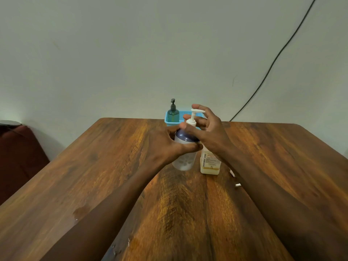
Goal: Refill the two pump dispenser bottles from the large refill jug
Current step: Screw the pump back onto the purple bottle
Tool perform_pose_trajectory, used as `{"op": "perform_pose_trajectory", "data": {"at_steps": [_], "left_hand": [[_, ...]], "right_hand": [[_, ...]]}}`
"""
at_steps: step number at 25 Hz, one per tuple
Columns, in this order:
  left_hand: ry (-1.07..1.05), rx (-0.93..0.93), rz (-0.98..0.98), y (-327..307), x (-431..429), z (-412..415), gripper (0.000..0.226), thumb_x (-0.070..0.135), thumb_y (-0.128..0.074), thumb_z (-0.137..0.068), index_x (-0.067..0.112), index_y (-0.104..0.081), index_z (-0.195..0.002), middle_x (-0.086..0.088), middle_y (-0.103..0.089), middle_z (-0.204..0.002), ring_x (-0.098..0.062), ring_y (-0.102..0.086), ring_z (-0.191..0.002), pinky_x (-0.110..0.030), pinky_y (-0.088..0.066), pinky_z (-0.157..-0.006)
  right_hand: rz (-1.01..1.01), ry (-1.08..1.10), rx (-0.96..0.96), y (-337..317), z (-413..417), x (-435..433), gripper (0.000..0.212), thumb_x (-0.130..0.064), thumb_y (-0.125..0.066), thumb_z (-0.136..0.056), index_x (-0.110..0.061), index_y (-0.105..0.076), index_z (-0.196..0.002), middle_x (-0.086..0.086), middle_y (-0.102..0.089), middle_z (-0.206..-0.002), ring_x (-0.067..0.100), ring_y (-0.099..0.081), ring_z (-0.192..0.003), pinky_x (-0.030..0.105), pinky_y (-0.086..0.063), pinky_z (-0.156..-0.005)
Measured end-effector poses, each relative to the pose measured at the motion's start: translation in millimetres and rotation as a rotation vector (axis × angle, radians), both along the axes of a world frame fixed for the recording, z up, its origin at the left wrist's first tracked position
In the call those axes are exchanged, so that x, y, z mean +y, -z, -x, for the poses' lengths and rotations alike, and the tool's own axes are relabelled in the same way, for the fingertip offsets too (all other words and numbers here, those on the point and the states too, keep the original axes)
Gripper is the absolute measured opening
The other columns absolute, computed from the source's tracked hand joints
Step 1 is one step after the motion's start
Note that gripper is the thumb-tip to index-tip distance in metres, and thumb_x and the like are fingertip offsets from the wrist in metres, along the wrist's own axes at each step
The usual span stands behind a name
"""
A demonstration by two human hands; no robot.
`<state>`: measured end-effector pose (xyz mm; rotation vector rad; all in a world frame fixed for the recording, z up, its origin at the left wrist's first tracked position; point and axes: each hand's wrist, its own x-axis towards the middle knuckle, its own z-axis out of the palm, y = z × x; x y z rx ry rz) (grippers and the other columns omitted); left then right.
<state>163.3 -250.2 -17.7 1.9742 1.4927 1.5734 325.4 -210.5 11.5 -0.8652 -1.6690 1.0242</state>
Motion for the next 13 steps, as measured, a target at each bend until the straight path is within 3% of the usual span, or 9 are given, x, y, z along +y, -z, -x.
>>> {"op": "perform_pose_trajectory", "data": {"at_steps": [3,6,9,11,13], "left_hand": [[0.025,0.006,-0.029,-4.1,3.4,3.7,0.069,0.055,-0.091,-0.065,0.027,-0.073,-0.125,0.013,-0.076,-0.111,0.001,-0.072,-0.096,-0.024,-0.062,-0.081],[0.044,-0.007,-0.017,-3.9,5.7,3.0,0.069,0.055,-0.092,-0.064,0.028,-0.073,-0.125,0.011,-0.077,-0.111,-0.003,-0.073,-0.098,-0.028,-0.063,-0.082],[0.049,-0.009,-0.009,-4.7,5.9,-0.1,0.064,0.053,-0.092,-0.064,0.025,-0.075,-0.120,0.009,-0.077,-0.107,-0.006,-0.074,-0.095,-0.032,-0.064,-0.080],[0.063,0.007,-0.009,-6.0,6.0,-1.4,0.060,0.049,-0.094,-0.064,0.025,-0.076,-0.116,0.010,-0.077,-0.105,-0.006,-0.074,-0.094,-0.032,-0.064,-0.079],[0.076,0.021,-0.008,-6.4,7.2,-3.7,0.059,0.047,-0.095,-0.063,0.025,-0.077,-0.114,0.012,-0.077,-0.104,-0.004,-0.073,-0.095,-0.030,-0.063,-0.078]], "right_hand": [[0.074,-0.178,0.081,-4.3,-8.8,3.3,0.068,-0.016,-0.073,-0.095,-0.024,-0.039,-0.154,0.008,-0.069,-0.135,0.017,-0.068,-0.122,0.039,-0.058,-0.100],[-0.029,-0.091,0.014,-3.8,-10.0,3.6,0.052,-0.010,-0.076,-0.092,-0.012,-0.059,-0.141,0.008,-0.075,-0.123,0.016,-0.072,-0.114,0.040,-0.060,-0.097],[-0.055,0.093,0.017,-7.3,-7.5,0.1,0.045,-0.021,-0.095,-0.071,-0.009,-0.075,-0.110,0.003,-0.080,-0.100,0.014,-0.078,-0.093,0.040,-0.065,-0.085],[-0.036,0.174,-0.036,-13.2,-5.5,-2.0,0.049,-0.031,-0.100,-0.058,-0.014,-0.073,-0.094,-0.002,-0.077,-0.083,0.009,-0.076,-0.078,0.032,-0.065,-0.074],[-0.016,0.241,-0.148,-16.1,-4.4,-1.8,0.062,-0.052,-0.096,-0.048,-0.016,-0.067,-0.089,-0.002,-0.073,-0.078,0.014,-0.073,-0.075,0.034,-0.065,-0.072]]}}
